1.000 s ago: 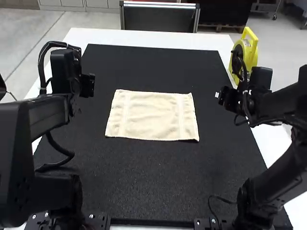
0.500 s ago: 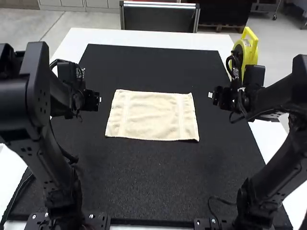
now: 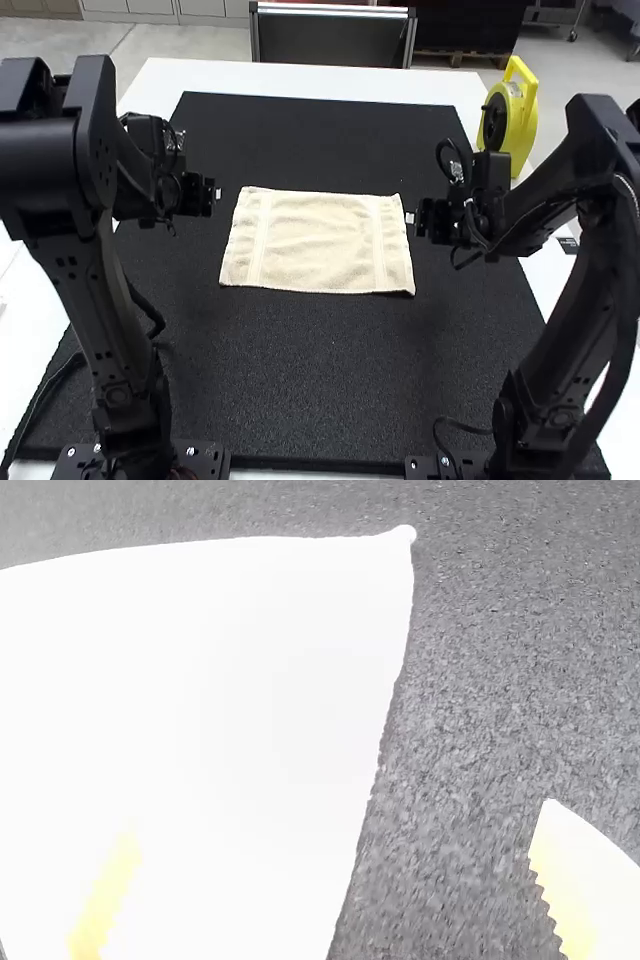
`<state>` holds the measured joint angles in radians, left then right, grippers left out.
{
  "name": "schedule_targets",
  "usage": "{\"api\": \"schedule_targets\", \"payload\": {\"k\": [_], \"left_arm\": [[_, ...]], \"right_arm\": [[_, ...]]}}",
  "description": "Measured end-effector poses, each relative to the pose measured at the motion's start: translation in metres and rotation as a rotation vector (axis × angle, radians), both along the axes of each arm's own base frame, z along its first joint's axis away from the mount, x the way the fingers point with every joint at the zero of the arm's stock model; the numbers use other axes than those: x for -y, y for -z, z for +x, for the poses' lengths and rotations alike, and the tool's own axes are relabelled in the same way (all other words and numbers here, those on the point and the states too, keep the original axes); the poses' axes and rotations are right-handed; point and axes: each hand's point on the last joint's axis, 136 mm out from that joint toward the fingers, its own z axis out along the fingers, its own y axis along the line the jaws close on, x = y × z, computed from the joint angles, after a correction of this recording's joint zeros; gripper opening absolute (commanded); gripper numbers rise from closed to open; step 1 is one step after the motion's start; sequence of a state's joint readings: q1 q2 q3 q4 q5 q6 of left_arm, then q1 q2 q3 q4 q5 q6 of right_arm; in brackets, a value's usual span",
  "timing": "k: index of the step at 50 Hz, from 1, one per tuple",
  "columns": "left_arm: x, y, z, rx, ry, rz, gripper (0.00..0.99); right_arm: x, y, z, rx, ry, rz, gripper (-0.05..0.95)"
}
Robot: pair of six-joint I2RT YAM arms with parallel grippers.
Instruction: Fold the towel.
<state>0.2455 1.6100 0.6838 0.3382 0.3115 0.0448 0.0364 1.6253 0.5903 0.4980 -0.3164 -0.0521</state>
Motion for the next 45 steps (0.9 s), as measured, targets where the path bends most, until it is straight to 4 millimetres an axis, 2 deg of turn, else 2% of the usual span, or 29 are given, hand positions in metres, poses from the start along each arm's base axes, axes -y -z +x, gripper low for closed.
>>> {"api": "schedule_targets", "payload": {"k": [12,29,38,45], "left_arm": [[0.018,-0.015,0.015,0.087,0.048,0.008,0.905],[0.041,0.003,0.028,0.067,0.090,-0.020,0.905],[0.042,0.004,0.034,0.092,0.083,-0.024,0.903],[0.043,0.018,0.043,0.066,0.080,-0.035,0.903]], "right_arm": [[0.001,-0.006,0.024,0.032,0.009,-0.005,0.90],[0.001,0.009,0.048,0.024,0.012,-0.007,0.90],[0.000,0.017,0.056,0.022,0.013,-0.004,0.90],[-0.004,0.024,0.062,0.022,0.008,-0.002,0.90]]}}
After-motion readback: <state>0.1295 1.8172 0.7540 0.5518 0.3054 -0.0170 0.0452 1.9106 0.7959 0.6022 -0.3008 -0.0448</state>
